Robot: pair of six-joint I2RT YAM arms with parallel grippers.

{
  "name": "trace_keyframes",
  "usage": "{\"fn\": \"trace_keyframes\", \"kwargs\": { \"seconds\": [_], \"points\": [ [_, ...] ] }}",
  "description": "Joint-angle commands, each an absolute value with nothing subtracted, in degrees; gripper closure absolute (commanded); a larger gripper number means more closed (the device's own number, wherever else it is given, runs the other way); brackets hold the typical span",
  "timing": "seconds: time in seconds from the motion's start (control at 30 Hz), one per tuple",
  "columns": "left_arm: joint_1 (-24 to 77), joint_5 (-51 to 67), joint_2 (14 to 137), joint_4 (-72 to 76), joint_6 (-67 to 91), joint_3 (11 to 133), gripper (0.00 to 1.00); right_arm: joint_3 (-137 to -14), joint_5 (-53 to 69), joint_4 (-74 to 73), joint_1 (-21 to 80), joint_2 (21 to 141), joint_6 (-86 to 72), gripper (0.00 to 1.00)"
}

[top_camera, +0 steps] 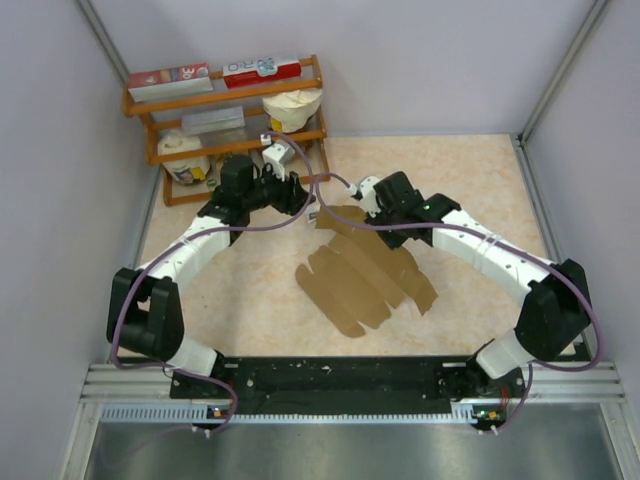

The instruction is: Fold the paper box

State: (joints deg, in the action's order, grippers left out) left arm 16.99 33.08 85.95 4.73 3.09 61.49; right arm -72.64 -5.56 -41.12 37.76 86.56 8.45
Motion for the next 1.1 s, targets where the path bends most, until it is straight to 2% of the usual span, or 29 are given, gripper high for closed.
{"fn": "trace_keyframes", "kwargs": {
  "seconds": [0.0,0.3,0.5,0.63,0.9,1.07],
  "points": [
    [16.7,32.4,83.7,6.0,3.3,61.7,0.45,-72.4,-6.8,-41.6,39.3,86.4,14.9,1.00],
    [16.6,34.7,83.9,7.7,3.4,60.6,0.44,-71.5,-4.8,-41.7,39.9,86.1,20.7,1.00],
    [16.6,44.5,84.0,13.5,3.8,58.3,0.44,-70.2,2.9,-41.3,40.8,83.0,24.2,1.00],
    [17.4,49.8,86.2,14.1,4.6,59.1,0.45,-70.0,3.7,-41.0,40.9,82.1,23.7,1.00],
    [22.8,49.1,88.0,10.1,1.1,60.3,0.48,-69.9,4.4,-41.0,40.8,82.4,22.7,1.00],
    [24.3,46.9,88.2,8.5,0.4,60.3,0.55,-70.0,3.3,-40.8,40.9,82.7,22.1,1.00]
  ]
}}
